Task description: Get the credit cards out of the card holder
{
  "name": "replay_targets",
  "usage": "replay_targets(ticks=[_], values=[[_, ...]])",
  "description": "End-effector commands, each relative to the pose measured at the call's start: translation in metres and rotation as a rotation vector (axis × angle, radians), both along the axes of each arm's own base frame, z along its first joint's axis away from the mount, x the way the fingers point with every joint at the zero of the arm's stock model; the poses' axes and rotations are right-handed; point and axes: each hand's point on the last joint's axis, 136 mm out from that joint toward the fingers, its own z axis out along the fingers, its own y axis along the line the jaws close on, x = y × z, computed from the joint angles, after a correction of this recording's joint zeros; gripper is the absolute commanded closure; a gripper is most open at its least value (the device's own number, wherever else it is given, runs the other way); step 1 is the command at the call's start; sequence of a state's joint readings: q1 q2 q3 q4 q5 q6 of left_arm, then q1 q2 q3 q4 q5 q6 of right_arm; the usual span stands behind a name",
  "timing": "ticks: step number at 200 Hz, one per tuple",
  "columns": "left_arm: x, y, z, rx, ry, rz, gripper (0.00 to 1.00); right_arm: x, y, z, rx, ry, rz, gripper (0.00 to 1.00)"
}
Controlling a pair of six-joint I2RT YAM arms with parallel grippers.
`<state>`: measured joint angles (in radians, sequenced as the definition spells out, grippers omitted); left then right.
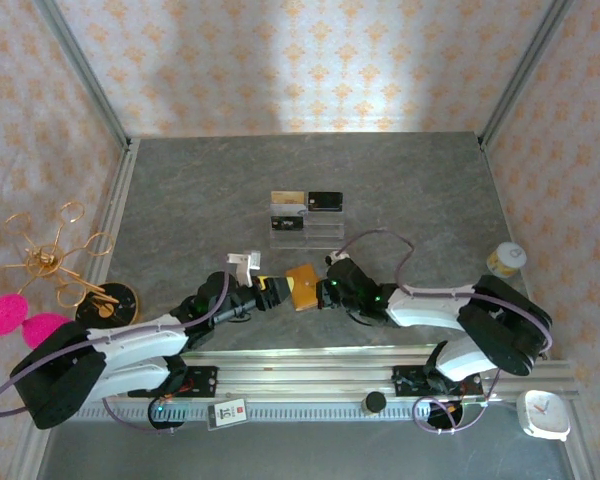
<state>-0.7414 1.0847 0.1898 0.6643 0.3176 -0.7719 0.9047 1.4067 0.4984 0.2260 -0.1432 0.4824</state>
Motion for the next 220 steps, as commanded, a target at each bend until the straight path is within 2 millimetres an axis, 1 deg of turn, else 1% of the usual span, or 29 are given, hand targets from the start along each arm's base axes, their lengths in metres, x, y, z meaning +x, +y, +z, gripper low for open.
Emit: replay_targets(ticks=[1,29,46,52,66,73,87,93,111,119,137,147,151,165,179,188,201,208,220], values=[[0.001,-0.009,0.022,-0.083,-0.065,-0.038,0.4,-0.003,0.006,0.02,0.066,-0.026,0.022,1.0],[-0.002,-0.011,0.022,-0.114,-0.067,-0.056,0.39,0.0,0.005,0.034,0.103,-0.041,0.015,1.0],[-0.002,-0.01,0.017,-0.115,-0.051,-0.054,0.39,0.002,0.005,0.04,0.132,-0.044,0.007,1.0],[-0.002,-0.009,0.017,-0.12,-0.05,-0.051,0.39,0.003,0.004,0.039,0.119,-0.037,0.003,1.0],[-0.003,-0.009,0.017,-0.133,-0.046,-0.051,0.39,0.007,-0.001,0.026,0.035,-0.006,-0.019,1.0],[-0.004,-0.009,0.02,-0.137,-0.05,-0.054,0.39,0.007,-0.004,0.02,0.014,0.002,-0.031,0.87],[-0.004,-0.007,0.025,-0.145,-0.062,-0.046,0.38,0.008,-0.009,0.014,-0.01,0.004,-0.047,0.49],[-0.004,-0.006,0.026,-0.143,-0.066,-0.042,0.38,0.01,-0.012,0.012,-0.034,0.001,-0.06,0.41],[-0.005,-0.002,0.027,-0.13,-0.07,-0.034,0.38,0.015,-0.018,0.007,-0.101,-0.007,-0.074,0.29],[-0.006,-0.001,0.027,-0.13,-0.073,-0.033,0.38,0.016,-0.017,0.004,-0.116,-0.007,-0.062,0.28],[-0.006,0.001,0.027,-0.124,-0.074,-0.026,0.38,0.015,-0.014,-0.008,-0.166,0.022,-0.026,0.26],[-0.007,0.002,0.026,-0.12,-0.076,-0.025,0.38,0.014,-0.012,-0.014,-0.188,0.036,-0.008,0.18],[-0.007,0.002,0.026,-0.119,-0.076,-0.024,0.38,0.013,-0.009,-0.015,-0.191,0.037,0.004,0.16],[-0.007,0.002,0.025,-0.113,-0.078,-0.025,0.38,0.011,-0.003,-0.018,-0.208,0.038,0.025,0.16],[-0.007,0.003,0.024,-0.106,-0.077,-0.022,0.38,0.011,-0.003,-0.021,-0.233,0.043,0.019,0.2],[-0.007,0.003,0.023,-0.103,-0.076,-0.021,0.38,0.01,-0.004,-0.024,-0.242,0.049,0.018,0.24],[-0.007,0.003,0.021,-0.101,-0.072,-0.022,0.38,0.008,-0.005,-0.03,-0.266,0.057,0.022,0.34],[-0.007,0.002,0.021,-0.099,-0.071,-0.025,0.38,0.006,-0.006,-0.034,-0.282,0.062,0.026,0.41],[-0.007,0.002,0.019,-0.096,-0.064,-0.028,0.39,0.003,-0.006,-0.04,-0.294,0.074,0.037,0.57]])
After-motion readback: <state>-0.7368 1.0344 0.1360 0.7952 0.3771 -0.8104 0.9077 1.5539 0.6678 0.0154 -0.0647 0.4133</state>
